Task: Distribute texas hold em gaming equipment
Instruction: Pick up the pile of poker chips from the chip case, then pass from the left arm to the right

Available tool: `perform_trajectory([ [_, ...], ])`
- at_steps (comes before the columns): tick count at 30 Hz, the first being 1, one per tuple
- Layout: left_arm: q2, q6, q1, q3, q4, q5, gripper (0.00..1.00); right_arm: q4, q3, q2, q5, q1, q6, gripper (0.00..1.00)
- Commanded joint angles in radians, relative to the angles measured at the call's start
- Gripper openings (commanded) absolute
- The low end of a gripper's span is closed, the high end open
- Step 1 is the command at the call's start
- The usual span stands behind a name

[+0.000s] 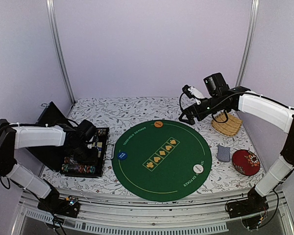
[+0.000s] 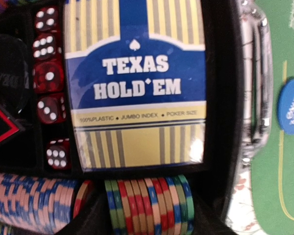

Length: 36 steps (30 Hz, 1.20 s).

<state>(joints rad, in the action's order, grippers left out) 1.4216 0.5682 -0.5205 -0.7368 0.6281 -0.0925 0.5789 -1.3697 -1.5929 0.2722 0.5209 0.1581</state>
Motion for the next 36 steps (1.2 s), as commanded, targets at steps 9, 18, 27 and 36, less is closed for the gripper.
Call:
perform_trajectory([
  [9,-0.077,-0.004,-0.017,-0.054,0.085,-0.083,0.00,0.016,-0.031,-0.013,0.012,-0.001,0.001,0.99],
  [18,-0.359,0.026,-0.033,-0.270,0.055,0.049,0.00,-0.082,-0.039,0.070,-0.083,0.050,-0.017,0.99],
  [27,-0.229,0.184,-0.102,-0.212,-0.534,0.610,0.00,-0.523,0.133,0.074,0.064,0.415,0.517,1.00],
  [36,-0.111,0.167,-0.146,-0.263,-0.596,0.699,0.00,-0.567,-0.023,-0.141,0.086,0.457,0.604,1.00],
])
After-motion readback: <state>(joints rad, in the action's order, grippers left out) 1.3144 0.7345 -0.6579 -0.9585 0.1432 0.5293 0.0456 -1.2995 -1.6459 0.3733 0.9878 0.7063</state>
